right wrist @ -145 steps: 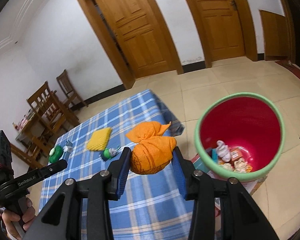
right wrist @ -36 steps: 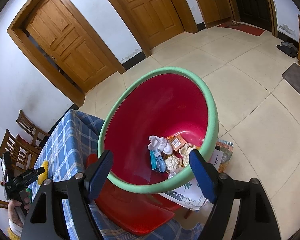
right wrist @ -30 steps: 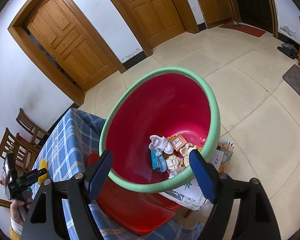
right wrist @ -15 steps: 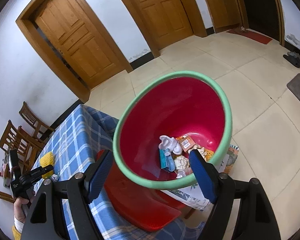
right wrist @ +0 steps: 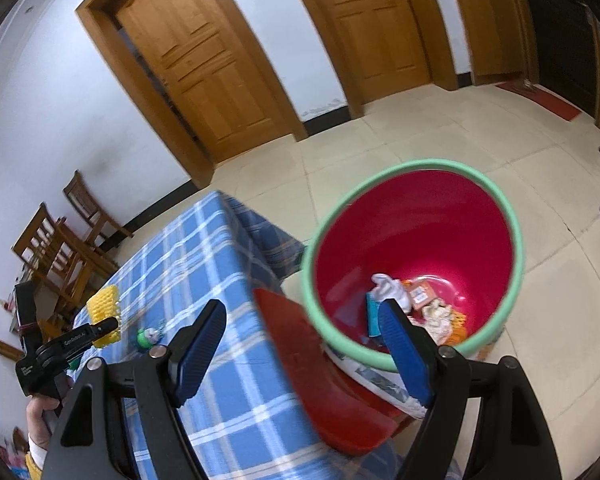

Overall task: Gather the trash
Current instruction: 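Grasp the green toy keychain with the right tool while the left tool holds the foam net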

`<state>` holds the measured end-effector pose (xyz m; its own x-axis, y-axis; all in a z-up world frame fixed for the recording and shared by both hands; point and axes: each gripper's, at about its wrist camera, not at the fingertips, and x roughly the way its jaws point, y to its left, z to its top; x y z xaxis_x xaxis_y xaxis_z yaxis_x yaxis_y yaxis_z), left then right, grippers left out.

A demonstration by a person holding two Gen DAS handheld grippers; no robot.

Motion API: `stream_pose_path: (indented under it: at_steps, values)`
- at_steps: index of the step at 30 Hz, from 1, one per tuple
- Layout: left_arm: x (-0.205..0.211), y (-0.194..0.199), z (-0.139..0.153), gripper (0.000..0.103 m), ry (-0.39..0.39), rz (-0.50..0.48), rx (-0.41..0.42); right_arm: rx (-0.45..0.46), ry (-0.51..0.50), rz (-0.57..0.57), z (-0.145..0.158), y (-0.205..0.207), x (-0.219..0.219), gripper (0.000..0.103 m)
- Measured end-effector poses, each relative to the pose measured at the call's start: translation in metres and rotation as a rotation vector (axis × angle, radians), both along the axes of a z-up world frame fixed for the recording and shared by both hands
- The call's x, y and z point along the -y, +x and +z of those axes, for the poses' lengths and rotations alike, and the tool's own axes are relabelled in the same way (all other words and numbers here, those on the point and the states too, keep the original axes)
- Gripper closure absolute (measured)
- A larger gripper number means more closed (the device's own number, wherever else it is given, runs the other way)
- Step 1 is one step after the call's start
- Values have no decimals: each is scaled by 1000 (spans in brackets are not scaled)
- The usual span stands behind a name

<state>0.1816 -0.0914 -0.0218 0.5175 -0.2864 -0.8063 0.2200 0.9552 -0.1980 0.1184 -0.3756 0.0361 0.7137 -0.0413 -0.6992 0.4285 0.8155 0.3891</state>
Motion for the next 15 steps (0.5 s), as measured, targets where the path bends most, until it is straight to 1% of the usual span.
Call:
stream_pose_path:
  at_steps: [9, 12, 15]
  values:
    - [-34, -21, 12, 75, -30, 63, 19, 19, -28, 130, 17, 33, -51, 22]
    - [-46, -25, 12, 75, -40, 90, 17, 19, -38, 175, 17, 45, -68, 23]
    - [-57, -31, 12, 75, -33, 115, 21, 12, -46, 221, 14, 57, -86, 23]
